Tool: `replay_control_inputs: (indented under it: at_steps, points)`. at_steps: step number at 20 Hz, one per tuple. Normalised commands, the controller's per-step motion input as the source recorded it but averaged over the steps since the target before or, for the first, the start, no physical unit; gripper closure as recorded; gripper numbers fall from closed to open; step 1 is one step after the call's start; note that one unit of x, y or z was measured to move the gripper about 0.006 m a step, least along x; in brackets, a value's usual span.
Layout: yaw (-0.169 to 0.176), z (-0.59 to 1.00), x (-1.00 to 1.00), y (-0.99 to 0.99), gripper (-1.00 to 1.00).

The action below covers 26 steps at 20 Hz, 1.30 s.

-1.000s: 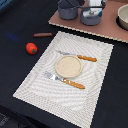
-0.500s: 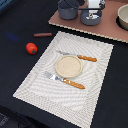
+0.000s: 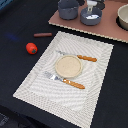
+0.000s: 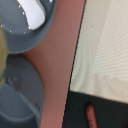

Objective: Place the fish, sausage, and tomato into the frying pan.

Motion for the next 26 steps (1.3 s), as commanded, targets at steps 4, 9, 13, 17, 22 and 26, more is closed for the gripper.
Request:
replay_control_inputs:
  at_steps: [4,9,13,17,22,26]
  points:
    - [-0.077,0.30,-0.44,-0.54,-1.00]
    - [-0.068,0.01,-0.60,-0.53,-1.00]
    - [-0.061,0.00,-0.62,-0.52,-1.00]
    - [-0.069,-0.01,-0.62,-0.51,-1.00]
    - [-0.078,-0.16,-0.63,-0.55,-1.00]
    - [-0.081,-0.32,-0.65,-0.56,-1.00]
